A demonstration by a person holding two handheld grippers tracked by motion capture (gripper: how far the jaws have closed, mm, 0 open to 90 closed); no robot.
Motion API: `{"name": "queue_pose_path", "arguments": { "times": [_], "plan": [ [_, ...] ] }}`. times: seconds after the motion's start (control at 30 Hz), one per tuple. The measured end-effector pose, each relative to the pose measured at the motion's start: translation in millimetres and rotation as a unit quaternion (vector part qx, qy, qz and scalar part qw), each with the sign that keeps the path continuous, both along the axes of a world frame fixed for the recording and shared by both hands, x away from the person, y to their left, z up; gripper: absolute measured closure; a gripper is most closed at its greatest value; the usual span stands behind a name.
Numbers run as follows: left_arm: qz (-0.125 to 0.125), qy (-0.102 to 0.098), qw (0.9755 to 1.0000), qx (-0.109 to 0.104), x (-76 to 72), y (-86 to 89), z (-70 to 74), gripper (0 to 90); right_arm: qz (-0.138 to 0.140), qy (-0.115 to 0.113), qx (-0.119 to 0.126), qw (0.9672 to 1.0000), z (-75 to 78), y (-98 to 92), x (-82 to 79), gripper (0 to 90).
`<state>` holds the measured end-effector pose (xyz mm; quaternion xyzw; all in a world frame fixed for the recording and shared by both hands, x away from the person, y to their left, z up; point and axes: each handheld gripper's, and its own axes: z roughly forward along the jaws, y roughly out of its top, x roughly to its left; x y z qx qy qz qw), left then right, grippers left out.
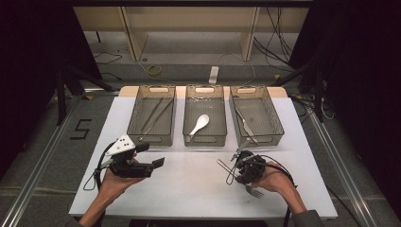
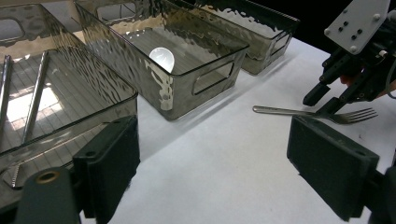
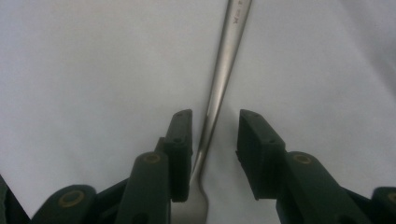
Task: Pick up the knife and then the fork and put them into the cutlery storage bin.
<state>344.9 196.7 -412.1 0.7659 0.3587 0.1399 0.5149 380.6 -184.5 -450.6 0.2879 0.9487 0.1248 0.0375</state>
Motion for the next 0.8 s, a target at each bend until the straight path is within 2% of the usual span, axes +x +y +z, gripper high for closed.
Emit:
{"name": "queue_pose_path", "arguments": {
  "times": [0.3,0.8],
  "plan": [
    [-0.001,0.0,1.0,0.001,0.0,-0.2,-0.1,16.7,0.0,0.005,-0.007,1.0,-5.7,0.8,1.0,70.5],
    [-0.001,-0.002,1.0,0.002,-0.6,-1.5,-0.3,16.7,-0.002,0.009,-0.008,0.9999,-6.2,2.0,1.3,79.0]
  ]
}}
